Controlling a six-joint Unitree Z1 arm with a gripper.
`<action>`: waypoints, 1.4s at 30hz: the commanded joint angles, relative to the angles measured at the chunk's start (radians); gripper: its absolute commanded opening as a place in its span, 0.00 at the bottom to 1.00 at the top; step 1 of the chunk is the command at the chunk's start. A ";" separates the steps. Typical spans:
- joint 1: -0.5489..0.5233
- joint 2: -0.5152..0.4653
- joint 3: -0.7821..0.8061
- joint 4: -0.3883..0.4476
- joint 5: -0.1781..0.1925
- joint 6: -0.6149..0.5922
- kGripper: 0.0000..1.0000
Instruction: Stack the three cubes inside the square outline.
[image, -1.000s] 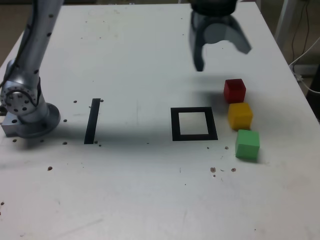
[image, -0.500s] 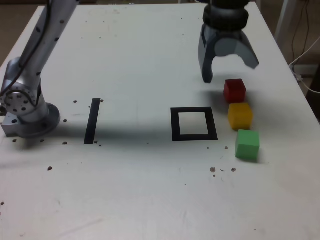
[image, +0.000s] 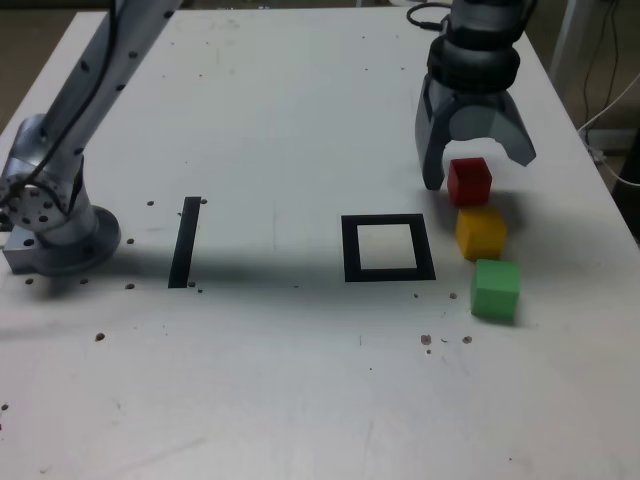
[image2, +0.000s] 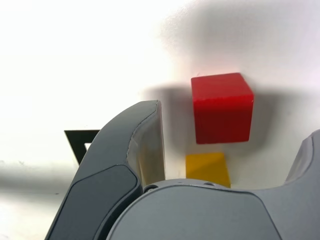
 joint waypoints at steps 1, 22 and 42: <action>0.004 0.015 -0.017 -0.003 0.004 -0.005 0.94; 0.019 0.072 -0.019 -0.079 -0.022 -0.024 0.82; 0.028 0.012 0.043 -0.077 0.007 -0.033 0.50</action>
